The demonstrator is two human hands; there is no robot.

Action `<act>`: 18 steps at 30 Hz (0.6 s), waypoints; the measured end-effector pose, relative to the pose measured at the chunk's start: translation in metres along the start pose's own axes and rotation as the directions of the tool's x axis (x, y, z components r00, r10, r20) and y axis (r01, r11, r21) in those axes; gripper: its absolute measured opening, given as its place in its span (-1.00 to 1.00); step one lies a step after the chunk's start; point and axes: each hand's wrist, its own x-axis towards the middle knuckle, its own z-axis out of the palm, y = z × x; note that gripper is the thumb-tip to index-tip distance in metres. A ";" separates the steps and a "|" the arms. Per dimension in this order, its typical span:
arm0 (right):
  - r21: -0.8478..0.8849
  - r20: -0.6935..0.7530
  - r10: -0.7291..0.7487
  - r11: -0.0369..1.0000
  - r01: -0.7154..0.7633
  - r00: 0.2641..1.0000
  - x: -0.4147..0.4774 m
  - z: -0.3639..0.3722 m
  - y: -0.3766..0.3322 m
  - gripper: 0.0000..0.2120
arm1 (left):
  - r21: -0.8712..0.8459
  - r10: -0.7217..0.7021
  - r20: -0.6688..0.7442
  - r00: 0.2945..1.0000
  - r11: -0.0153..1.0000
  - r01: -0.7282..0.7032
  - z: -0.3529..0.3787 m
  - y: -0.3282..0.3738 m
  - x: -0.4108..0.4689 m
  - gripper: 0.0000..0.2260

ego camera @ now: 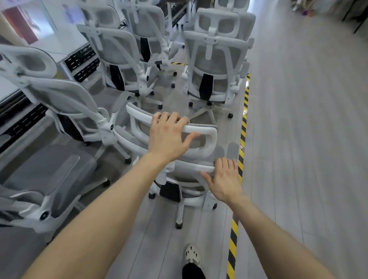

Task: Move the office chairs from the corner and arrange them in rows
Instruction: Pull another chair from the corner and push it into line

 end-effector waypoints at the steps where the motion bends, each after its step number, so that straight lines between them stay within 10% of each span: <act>1: 0.002 0.007 0.009 1.000 -0.009 1.000 0.014 0.002 0.005 -0.37 | -0.002 0.007 0.005 1.000 1.000 -0.007 0.007 -0.002 0.014 -0.47; 18: -0.016 0.178 0.092 0.996 -0.091 0.980 0.198 0.010 0.084 -0.38 | -0.006 0.066 -0.021 0.998 0.998 -0.066 0.105 -0.008 0.195 -0.48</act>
